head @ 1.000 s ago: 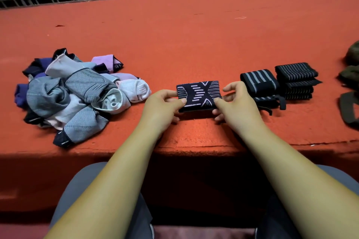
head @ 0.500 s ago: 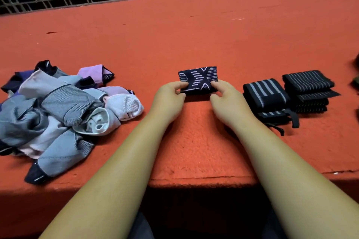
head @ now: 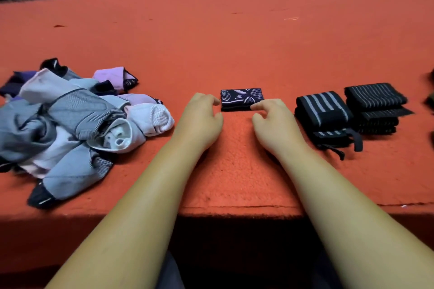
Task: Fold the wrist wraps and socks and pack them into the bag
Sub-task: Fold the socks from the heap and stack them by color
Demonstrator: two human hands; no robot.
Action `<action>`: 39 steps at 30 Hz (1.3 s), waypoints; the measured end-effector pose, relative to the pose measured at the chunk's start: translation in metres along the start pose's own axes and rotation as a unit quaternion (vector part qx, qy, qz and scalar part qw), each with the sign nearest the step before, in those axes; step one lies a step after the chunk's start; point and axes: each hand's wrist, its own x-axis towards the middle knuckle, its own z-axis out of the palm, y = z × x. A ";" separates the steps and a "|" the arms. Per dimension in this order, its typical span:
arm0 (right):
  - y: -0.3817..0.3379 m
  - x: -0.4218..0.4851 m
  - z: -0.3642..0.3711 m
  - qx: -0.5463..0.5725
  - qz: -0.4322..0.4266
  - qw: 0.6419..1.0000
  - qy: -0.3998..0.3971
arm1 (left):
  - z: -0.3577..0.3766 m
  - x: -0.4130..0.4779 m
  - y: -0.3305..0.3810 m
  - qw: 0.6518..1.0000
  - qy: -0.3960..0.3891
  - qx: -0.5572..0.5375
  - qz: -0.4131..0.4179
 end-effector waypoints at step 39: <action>-0.013 -0.078 -0.041 0.160 -0.061 0.981 -0.089 | -0.037 -0.087 0.018 0.901 -0.014 -0.413 -0.134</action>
